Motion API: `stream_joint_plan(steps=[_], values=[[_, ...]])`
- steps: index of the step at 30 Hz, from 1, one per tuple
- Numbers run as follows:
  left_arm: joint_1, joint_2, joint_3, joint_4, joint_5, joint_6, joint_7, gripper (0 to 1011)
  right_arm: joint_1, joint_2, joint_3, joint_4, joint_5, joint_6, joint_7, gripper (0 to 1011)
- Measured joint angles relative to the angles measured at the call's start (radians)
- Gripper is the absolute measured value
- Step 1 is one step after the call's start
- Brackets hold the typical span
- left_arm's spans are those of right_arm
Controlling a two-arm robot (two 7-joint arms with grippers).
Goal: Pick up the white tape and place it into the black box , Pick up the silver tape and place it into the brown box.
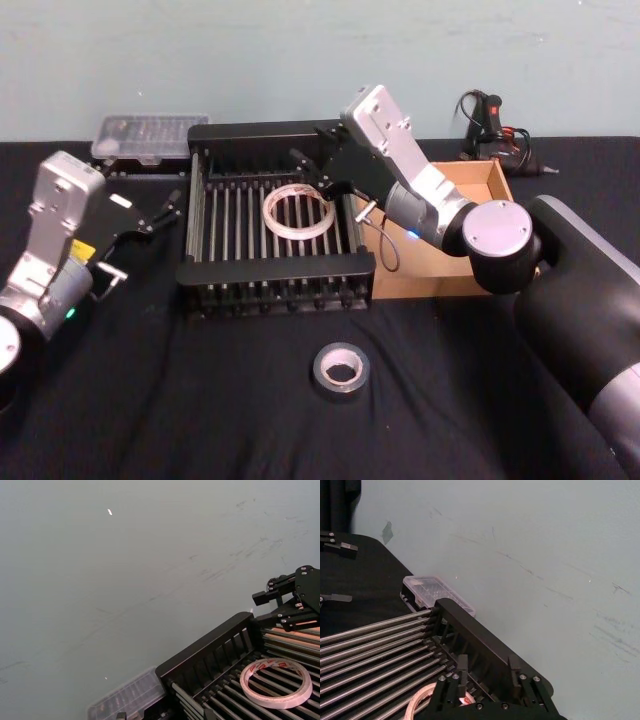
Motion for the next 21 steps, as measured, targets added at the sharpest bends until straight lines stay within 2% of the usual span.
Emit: stream_joint_plan(steps=[1, 3, 4, 7, 8, 12, 14, 15, 17, 21], values=[[0.0, 0.0, 0.0, 0.0, 0.0, 0.0, 0.0, 1001, 0.0, 0.0, 0.0, 0.0, 0.0, 0.0, 0.0, 539], [0.0, 0.0, 0.0, 0.0, 0.0, 0.0, 0.0, 1001, 0.0, 0.0, 0.0, 0.0, 0.0, 0.0, 0.0, 579], [0.0, 0.0, 0.0, 0.0, 0.0, 0.0, 0.0, 1002, 0.0, 0.0, 0.0, 0.0, 0.0, 0.0, 0.0, 640], [0.0, 0.0, 0.0, 0.0, 0.0, 0.0, 0.0, 1001, 0.0, 0.001, 0.0, -0.001, 0.001, 0.001, 0.0, 699], [0.0, 0.0, 0.0, 0.0, 0.0, 0.0, 0.0, 1001, 0.0, 0.001, 0.0, -0.001, 0.001, 0.001, 0.0, 757], [0.0, 0.0, 0.0, 0.0, 0.0, 0.0, 0.0, 1001, 0.0, 0.001, 0.0, -0.001, 0.001, 0.001, 0.0, 867], [0.0, 0.0, 0.0, 0.0, 0.0, 0.0, 0.0, 1001, 0.0, 0.001, 0.0, -0.001, 0.002, 0.002, 0.0, 893], [0.0, 0.0, 0.0, 0.0, 0.0, 0.0, 0.0, 1001, 0.0, 0.001, 0.0, -0.002, 0.002, 0.002, 0.0, 948], [0.0, 0.0, 0.0, 0.0, 0.0, 0.0, 0.0, 1001, 0.0, 0.001, 0.0, -0.002, 0.002, 0.002, 0.0, 993], [0.0, 0.0, 0.0, 0.0, 0.0, 0.0, 0.0, 1001, 0.0, 0.001, 0.0, -0.002, 0.002, 0.002, 0.0, 1002]])
